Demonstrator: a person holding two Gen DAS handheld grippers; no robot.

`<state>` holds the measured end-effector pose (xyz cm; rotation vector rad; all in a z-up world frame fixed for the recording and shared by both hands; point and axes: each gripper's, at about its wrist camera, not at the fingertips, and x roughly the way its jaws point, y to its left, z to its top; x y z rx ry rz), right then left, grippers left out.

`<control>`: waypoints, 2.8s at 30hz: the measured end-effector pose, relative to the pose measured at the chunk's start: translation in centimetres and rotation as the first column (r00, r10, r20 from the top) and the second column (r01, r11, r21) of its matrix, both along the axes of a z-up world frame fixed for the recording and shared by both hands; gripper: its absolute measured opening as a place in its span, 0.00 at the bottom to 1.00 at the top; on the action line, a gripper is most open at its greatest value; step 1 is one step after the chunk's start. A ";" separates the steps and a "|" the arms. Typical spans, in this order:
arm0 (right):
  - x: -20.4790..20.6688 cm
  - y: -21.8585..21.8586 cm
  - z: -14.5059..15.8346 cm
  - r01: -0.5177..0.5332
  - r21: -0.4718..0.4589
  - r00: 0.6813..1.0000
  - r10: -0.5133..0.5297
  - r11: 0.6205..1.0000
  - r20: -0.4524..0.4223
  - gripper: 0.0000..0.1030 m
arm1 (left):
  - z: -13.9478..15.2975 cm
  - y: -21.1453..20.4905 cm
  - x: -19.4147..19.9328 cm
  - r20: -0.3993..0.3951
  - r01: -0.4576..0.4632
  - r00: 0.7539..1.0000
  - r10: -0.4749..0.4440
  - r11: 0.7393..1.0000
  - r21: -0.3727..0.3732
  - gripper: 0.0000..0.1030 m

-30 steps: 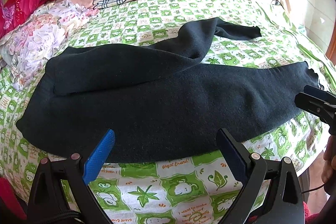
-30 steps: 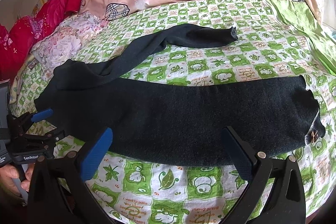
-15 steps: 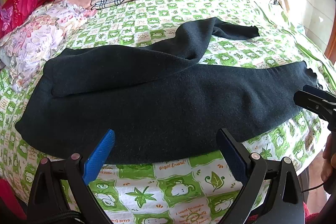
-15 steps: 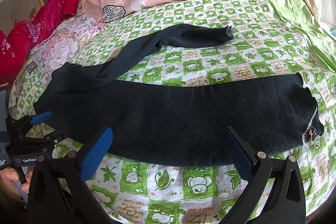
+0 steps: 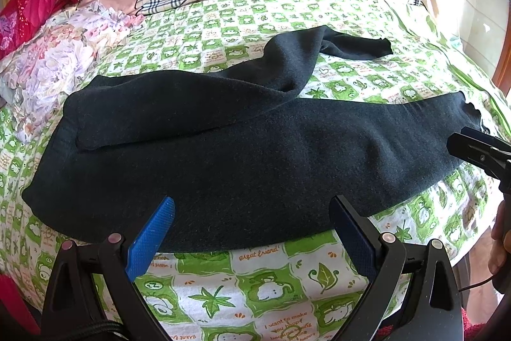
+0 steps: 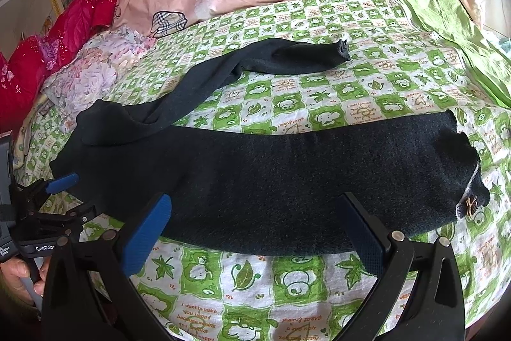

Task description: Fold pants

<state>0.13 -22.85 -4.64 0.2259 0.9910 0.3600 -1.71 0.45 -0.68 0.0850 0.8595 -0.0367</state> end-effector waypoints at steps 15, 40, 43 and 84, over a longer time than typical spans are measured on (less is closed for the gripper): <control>0.1 0.0 -0.1 -0.005 0.001 1.000 0.005 1.000 -0.004 1.00 | 0.0 0.0 0.1 -0.005 0.001 1.000 -0.001 1.000 -0.003 0.95; 0.5 0.4 -0.4 0.003 0.022 1.000 -0.002 1.000 -0.022 1.00 | -0.1 -0.2 0.8 -0.023 0.005 1.000 -0.006 1.000 -0.005 0.95; 0.4 0.5 -0.4 0.004 0.024 1.000 -0.003 1.000 -0.021 1.00 | -0.1 -0.3 0.9 -0.026 0.009 1.000 -0.009 1.000 -0.004 0.95; 21.6 -6.4 0.9 0.063 0.114 0.992 -0.049 0.992 -0.119 0.77 | 1.4 -6.4 18.9 -0.128 0.184 0.975 -0.180 0.983 0.016 0.95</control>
